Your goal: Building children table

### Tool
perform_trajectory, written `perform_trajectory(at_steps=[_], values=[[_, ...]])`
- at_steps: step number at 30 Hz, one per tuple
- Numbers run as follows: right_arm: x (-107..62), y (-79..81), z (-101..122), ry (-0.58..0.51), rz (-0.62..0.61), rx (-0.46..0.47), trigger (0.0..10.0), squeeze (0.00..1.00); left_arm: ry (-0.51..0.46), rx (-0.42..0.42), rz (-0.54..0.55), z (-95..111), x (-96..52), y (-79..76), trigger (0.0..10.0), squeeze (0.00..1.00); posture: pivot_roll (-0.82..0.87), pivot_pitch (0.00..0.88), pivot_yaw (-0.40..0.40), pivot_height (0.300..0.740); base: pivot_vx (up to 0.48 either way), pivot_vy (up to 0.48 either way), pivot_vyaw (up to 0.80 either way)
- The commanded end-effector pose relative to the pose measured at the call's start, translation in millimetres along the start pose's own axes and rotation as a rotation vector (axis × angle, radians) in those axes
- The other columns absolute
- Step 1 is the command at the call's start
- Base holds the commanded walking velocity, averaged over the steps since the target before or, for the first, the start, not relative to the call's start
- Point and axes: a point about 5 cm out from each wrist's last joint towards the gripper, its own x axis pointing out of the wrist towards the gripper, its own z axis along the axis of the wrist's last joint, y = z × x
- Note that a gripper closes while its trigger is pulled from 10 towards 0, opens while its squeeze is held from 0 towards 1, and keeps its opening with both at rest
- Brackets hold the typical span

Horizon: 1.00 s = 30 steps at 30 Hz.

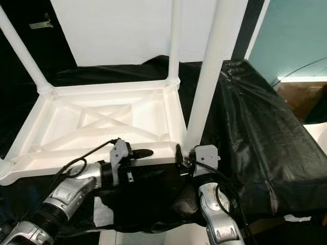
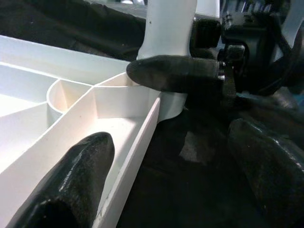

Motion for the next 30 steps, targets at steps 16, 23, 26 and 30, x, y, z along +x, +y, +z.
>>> perform_trajectory(at_steps=[16, 23, 26, 30], values=[[-9.9, -4.6, -15.4, 0.1, -0.004, -0.009, 10.0, 0.0, -0.196, -0.038, -0.042, 35.0, -13.4, -5.4, 10.0, 0.0, -0.06, 0.0, 0.0, 0.74, 0.0, 0.0, 0.0], [-12.1, -8.3, -13.3, 0.093, -0.017, -0.022, 10.0, 0.0, -0.287, 0.007, 0.174, 43.3, -22.4, 9.9, 10.0, 0.0, -0.06, 0.007, 0.006, 0.74, 0.0, 0.0, 0.0], [-13.7, -11.7, -11.9, 0.086, -0.038, -0.031, 10.0, 0.0, -0.283, 0.008, 0.283, 37.8, -25.7, 17.7, 10.0, 0.0, -0.06, 0.007, 0.006, 0.74, 0.0, 0.0, 0.0], [-19.4, -19.5, -10.8, 0.083, -0.092, -0.038, 10.0, 0.0, -0.28, -0.021, 0.482, 27.7, -33.7, 25.4, 10.0, 0.0, -0.06, 0.013, 0.006, 0.74, 0.0, 0.0, 0.0]])
